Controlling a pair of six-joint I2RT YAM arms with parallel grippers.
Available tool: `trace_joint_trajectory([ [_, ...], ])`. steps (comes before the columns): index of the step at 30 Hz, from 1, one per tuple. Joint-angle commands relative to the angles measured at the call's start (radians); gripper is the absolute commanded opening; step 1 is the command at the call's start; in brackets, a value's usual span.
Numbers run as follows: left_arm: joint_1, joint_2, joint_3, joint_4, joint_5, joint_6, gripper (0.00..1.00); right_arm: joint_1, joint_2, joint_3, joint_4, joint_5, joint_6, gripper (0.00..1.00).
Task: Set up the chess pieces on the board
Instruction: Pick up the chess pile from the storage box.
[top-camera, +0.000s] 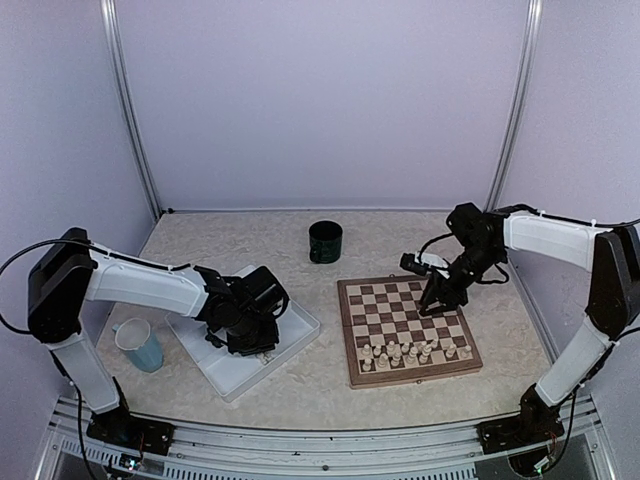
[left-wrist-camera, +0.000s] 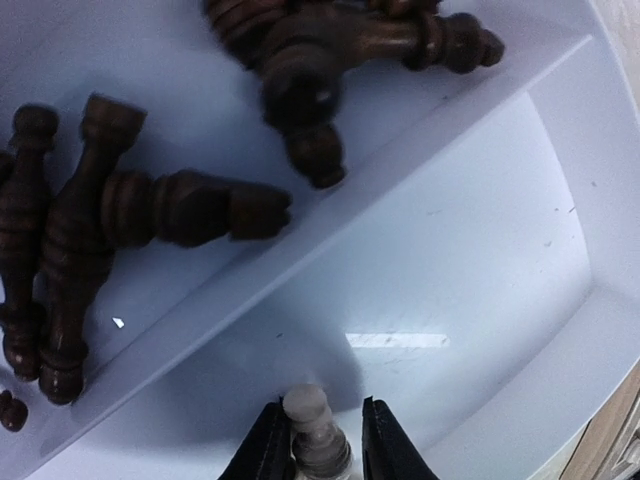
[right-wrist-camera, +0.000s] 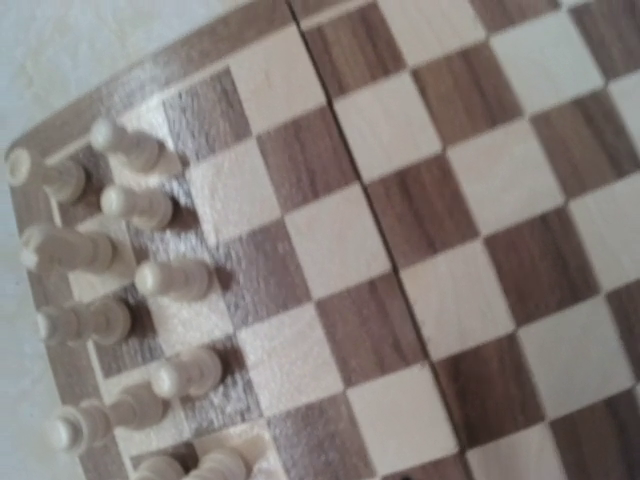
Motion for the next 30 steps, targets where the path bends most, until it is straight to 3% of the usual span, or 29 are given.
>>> trace_joint_trajectory([
  [1,0.010,0.083,0.045,0.027,0.025,0.105,0.25,-0.001,0.035,0.083,-0.014,-0.076,-0.016,0.34],
  [8,0.006,0.104,0.094,0.023,-0.045,0.244,0.19,0.041,0.078,0.127,-0.002,-0.094,0.008,0.34],
  [19,0.008,0.085,0.094,0.045,-0.036,0.331,0.06,0.091,0.102,0.157,0.011,-0.104,0.050,0.34],
  [23,-0.003,0.017,0.083,0.113,-0.071,0.376,0.00,0.112,0.110,0.187,0.015,-0.125,0.068,0.34],
  [30,-0.008,-0.178,-0.055,0.352,-0.086,0.398,0.00,0.172,0.167,0.283,0.058,-0.180,0.144,0.35],
])
